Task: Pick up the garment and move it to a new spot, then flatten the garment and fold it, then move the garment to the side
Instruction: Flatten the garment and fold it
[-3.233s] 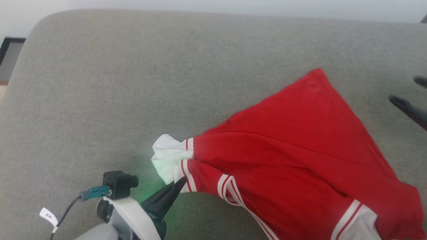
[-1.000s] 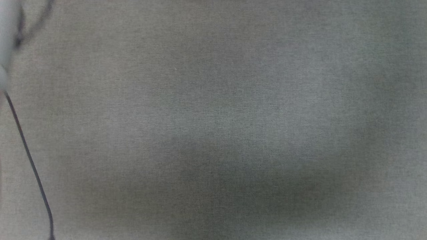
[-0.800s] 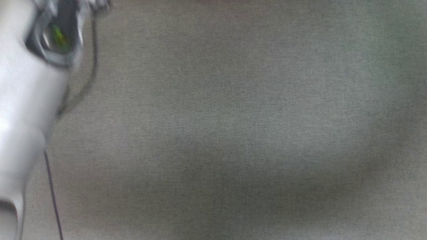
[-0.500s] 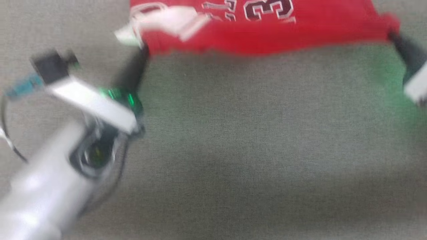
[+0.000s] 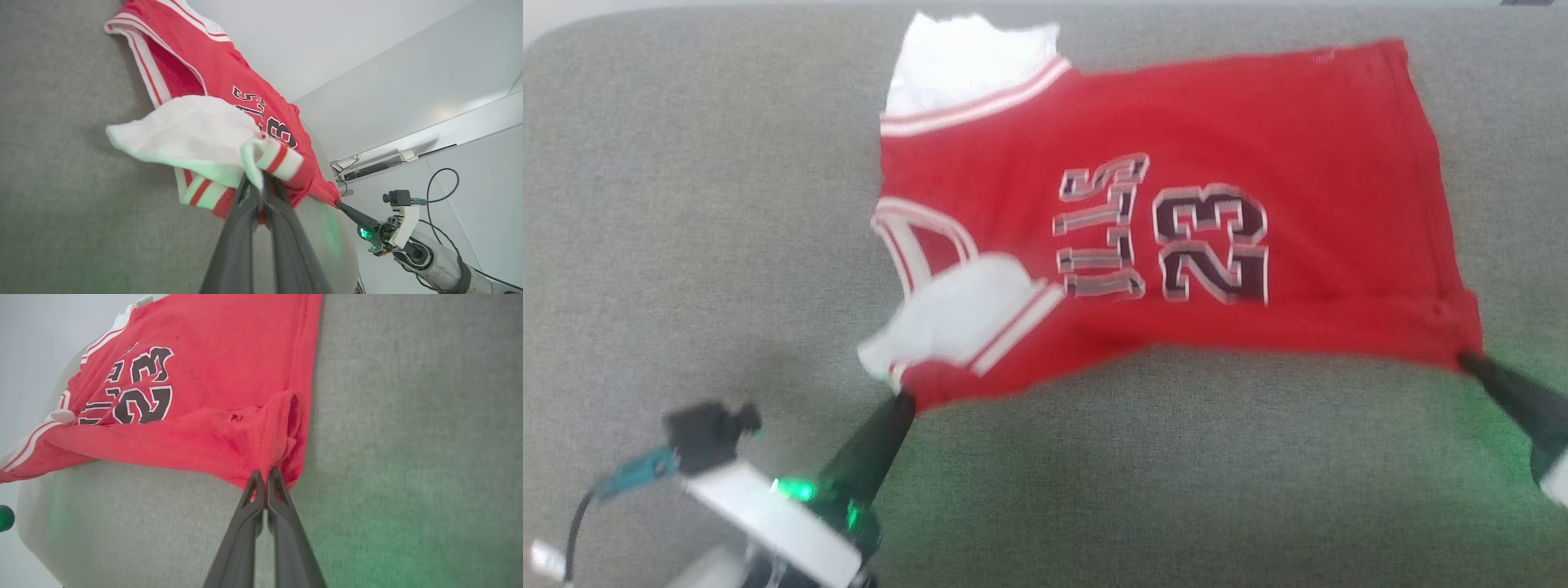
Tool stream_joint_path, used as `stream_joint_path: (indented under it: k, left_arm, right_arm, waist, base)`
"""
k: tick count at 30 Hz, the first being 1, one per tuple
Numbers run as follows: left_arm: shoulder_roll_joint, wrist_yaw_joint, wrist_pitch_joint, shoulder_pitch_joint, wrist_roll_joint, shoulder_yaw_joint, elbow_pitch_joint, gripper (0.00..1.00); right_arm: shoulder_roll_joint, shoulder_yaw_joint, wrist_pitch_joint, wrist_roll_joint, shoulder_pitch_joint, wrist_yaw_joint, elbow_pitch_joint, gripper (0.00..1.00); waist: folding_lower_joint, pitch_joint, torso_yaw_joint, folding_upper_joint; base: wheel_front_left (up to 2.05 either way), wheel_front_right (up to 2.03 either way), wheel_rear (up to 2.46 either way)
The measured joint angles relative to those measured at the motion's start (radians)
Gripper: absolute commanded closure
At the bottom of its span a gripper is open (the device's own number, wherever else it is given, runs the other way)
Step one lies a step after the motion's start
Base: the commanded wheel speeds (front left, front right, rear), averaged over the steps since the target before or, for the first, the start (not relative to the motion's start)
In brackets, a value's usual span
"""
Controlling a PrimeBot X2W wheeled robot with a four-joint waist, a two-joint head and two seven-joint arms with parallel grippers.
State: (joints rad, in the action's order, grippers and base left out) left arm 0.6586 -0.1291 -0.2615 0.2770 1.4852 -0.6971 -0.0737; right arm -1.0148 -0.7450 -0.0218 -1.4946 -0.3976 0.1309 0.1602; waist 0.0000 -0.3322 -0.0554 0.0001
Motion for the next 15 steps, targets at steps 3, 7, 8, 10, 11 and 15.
stream_joint_path:
  k: [3, 7, 8, 10, 11, 15]
  left_arm:
    - [0.022, 0.000, 0.000, -0.106, -0.018, 0.037, -0.049, 1.00]
    - [0.033, 0.000, 0.000, -0.197, -0.060, 0.075, -0.109, 1.00]
    - [0.035, 0.000, 0.000, -0.201, -0.070, 0.080, -0.122, 1.00]
    - [0.032, 0.000, 0.000, -0.193, -0.079, 0.088, -0.137, 1.00]
    - [0.032, 0.000, 0.000, -0.181, -0.084, 0.088, -0.138, 1.00]
    - [0.017, 0.000, 0.000, -0.060, -0.104, 0.088, -0.117, 1.00]
  right_arm:
    - [-0.058, 0.008, -0.029, -0.027, 0.092, 0.000, -0.069, 1.00]
    - [-0.136, 0.032, -0.087, -0.061, 0.188, 0.000, -0.150, 1.00]
    - [-0.152, 0.040, -0.101, -0.068, 0.199, 0.000, -0.164, 1.00]
    - [-0.170, 0.061, -0.125, -0.082, 0.204, 0.000, -0.190, 1.00]
    - [-0.176, 0.070, -0.130, -0.084, 0.202, 0.000, -0.194, 1.00]
    - [-0.171, 0.095, -0.120, -0.099, 0.142, 0.000, -0.188, 1.00]
  waist:
    - [-0.0001, 0.011, -0.002, 0.0000]
    - [0.0000, 0.018, -0.008, 0.0000]
    - [0.0000, 0.018, -0.009, 0.0000]
    - [0.0000, 0.020, -0.010, 0.0000]
    - [0.0000, 0.021, -0.011, 0.0000]
    - [0.0000, 0.019, -0.015, 0.0000]
  base:
    - [0.00, 0.00, 0.00]
    - [0.00, 0.00, 0.00]
    - [0.00, 0.00, 0.00]
    - [0.00, 0.00, 0.00]
    - [0.00, 0.00, 0.00]
    - [0.00, 0.00, 0.00]
